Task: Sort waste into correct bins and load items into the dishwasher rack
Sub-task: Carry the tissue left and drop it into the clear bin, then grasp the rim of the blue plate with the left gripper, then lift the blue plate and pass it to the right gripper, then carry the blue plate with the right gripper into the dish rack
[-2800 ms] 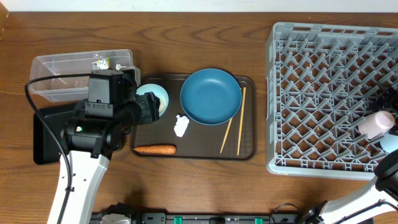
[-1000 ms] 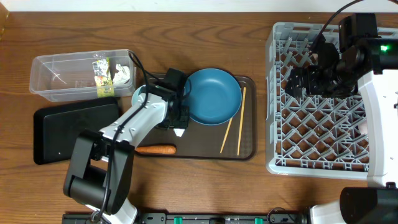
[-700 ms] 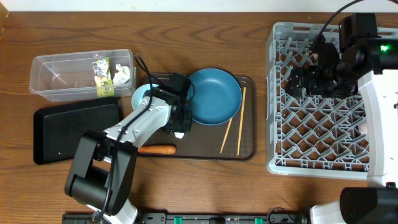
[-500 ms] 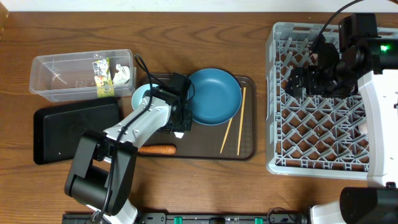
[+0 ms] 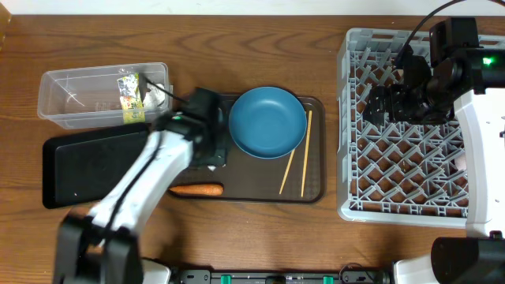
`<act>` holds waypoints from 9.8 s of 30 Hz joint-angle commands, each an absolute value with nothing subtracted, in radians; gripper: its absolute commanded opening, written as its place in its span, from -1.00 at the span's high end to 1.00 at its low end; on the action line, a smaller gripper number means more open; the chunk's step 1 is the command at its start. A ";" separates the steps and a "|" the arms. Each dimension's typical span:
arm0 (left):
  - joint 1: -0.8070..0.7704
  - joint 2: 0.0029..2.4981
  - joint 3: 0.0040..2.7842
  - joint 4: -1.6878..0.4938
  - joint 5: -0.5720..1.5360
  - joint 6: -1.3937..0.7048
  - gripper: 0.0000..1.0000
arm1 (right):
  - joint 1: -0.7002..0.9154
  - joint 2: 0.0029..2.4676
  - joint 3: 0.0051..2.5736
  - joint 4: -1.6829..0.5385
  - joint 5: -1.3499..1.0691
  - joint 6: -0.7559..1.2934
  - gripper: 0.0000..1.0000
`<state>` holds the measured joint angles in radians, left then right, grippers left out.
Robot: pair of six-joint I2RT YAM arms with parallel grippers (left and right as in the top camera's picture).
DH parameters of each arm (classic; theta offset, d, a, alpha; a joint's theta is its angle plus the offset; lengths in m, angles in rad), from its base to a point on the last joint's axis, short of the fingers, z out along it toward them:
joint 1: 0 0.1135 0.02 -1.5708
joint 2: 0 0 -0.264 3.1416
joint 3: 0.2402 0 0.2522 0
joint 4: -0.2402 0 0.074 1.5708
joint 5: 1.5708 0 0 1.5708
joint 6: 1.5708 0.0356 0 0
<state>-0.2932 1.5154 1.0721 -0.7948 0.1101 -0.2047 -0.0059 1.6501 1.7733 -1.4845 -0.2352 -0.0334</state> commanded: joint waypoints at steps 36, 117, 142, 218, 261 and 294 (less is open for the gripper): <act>0.119 1.446 1.127 -0.244 0.128 -0.186 0.10 | 0.001 1.658 1.771 -1.493 -0.232 -0.023 -0.99; -0.352 1.573 1.112 -0.756 0.183 -0.270 -0.15 | 0.178 1.715 1.771 -1.287 -0.161 -0.001 -0.99; -0.219 1.279 1.111 -0.867 0.160 -0.266 -0.36 | 0.432 2.188 1.771 -1.246 -0.108 0.001 -0.17; -0.219 1.279 1.111 -0.867 0.160 -0.267 -0.36 | -0.266 1.971 1.846 -0.757 1.225 0.231 0.98; -0.219 1.279 1.111 -0.876 0.160 -0.266 -0.37 | -0.193 2.065 1.845 -1.082 0.725 0.232 -0.99; -0.219 1.279 1.111 -0.878 0.160 -0.266 -0.37 | -0.153 1.718 1.845 -1.093 -0.076 0.025 -0.98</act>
